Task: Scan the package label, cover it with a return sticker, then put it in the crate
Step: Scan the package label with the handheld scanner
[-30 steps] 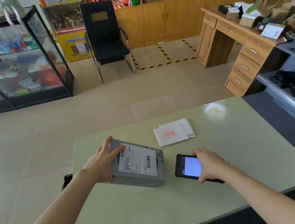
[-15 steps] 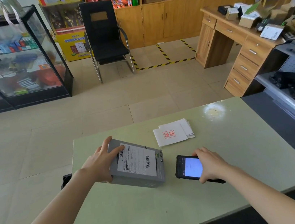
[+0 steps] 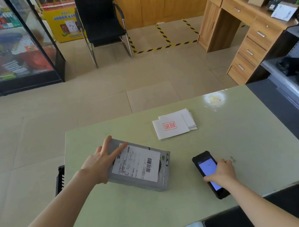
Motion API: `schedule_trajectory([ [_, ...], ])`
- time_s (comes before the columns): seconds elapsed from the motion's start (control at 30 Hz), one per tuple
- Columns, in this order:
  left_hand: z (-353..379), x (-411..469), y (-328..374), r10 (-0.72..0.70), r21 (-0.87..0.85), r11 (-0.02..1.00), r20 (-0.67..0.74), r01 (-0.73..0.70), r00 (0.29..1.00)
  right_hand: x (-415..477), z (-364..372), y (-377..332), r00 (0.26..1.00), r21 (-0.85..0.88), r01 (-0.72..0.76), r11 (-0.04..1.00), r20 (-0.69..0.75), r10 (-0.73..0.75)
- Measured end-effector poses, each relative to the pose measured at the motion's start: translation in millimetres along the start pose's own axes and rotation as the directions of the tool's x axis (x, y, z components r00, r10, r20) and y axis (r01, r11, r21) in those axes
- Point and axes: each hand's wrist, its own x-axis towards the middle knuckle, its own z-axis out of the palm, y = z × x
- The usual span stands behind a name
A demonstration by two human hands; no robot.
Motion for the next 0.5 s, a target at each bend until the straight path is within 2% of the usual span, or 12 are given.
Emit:
schedule_trajectory([
  [0.27,18.6,14.7,-0.4,0.043,-0.03,0.999,0.029,-0.042,0.999,9.1,27.1,3.2,0.998,0.001,-0.054,0.999,-0.038,0.054],
  [0.37,22.0,18.5,-4.1,0.062,-0.053,0.997,0.027,-0.061,0.998,6.7,26.4,-4.9,0.994,-0.115,-0.1,0.988,-0.054,0.094],
  [0.43,24.8,21.8,-6.4,0.075,-0.067,0.995,0.014,-0.074,0.997,5.7,25.7,-14.5,0.991,-0.205,-0.054,0.977,-0.135,0.027],
  [0.5,27.7,26.0,-8.6,0.084,-0.081,0.993,-0.008,-0.084,0.996,3.9,26.5,-34.3,0.971,-0.098,0.135,0.986,-0.186,-0.151],
])
